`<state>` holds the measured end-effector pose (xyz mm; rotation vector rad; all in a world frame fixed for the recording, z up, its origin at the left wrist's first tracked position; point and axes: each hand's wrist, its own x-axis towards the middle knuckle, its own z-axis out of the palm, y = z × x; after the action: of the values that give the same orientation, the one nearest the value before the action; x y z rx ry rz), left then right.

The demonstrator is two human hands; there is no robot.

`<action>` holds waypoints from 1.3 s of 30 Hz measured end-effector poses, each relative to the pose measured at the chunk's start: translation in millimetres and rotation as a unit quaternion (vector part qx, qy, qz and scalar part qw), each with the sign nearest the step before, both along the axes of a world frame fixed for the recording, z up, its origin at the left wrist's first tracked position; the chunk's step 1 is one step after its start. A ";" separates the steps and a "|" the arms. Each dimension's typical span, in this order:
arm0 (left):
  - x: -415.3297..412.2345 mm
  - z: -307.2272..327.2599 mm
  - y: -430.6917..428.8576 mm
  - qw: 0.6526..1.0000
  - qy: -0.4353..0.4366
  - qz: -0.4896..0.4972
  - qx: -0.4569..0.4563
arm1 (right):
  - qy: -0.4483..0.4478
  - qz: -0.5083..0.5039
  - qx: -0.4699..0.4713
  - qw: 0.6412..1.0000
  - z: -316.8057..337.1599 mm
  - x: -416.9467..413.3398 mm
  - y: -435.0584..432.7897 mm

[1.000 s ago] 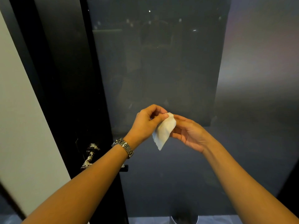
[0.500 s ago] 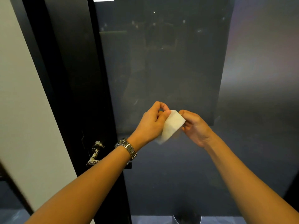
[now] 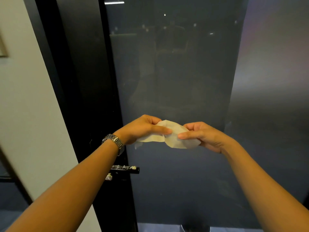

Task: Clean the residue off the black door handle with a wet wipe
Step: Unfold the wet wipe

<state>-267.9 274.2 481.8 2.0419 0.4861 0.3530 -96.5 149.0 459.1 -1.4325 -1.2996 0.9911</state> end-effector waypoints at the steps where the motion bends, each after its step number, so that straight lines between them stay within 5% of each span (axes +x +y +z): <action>1: -1.6 -0.7 1.2 1.000 -0.007 -0.005 -0.018 | 0.003 -0.009 0.004 1.000 -0.5 -0.5 0.3; 7: -4.2 -9.3 4.1 0.999 0.016 -0.027 -0.043 | 0.110 -0.017 0.083 0.990 -3.2 -9.3 6.3; 13: 4.9 -19.3 2.3 0.996 -0.041 -0.027 -0.068 | 0.013 -0.043 0.083 0.996 -5.5 -18.4 16.8; 18: 9.6 -22.8 6.1 0.990 -0.097 -0.002 -0.106 | 0.086 0.008 0.069 0.994 -7.4 -14.4 19.0; 25: 12.1 -26.1 14.2 0.976 -0.124 -0.008 -0.181 | 0.071 -0.010 0.053 0.996 -13.2 -2.9 20.1; 32: 14.9 -27.7 11.0 0.976 -0.119 -0.017 -0.180 | 0.166 0.011 0.104 0.981 -14.2 5.7 19.3; 39: 17.6 -31.0 4.8 0.981 -0.114 0.009 -0.154 | 0.154 0.038 0.104 0.982 -9.9 -2.1 19.1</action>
<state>-250.2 279.0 450.9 1.6746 0.3912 0.4862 -98.6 168.1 449.2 -1.0326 -1.1950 1.0468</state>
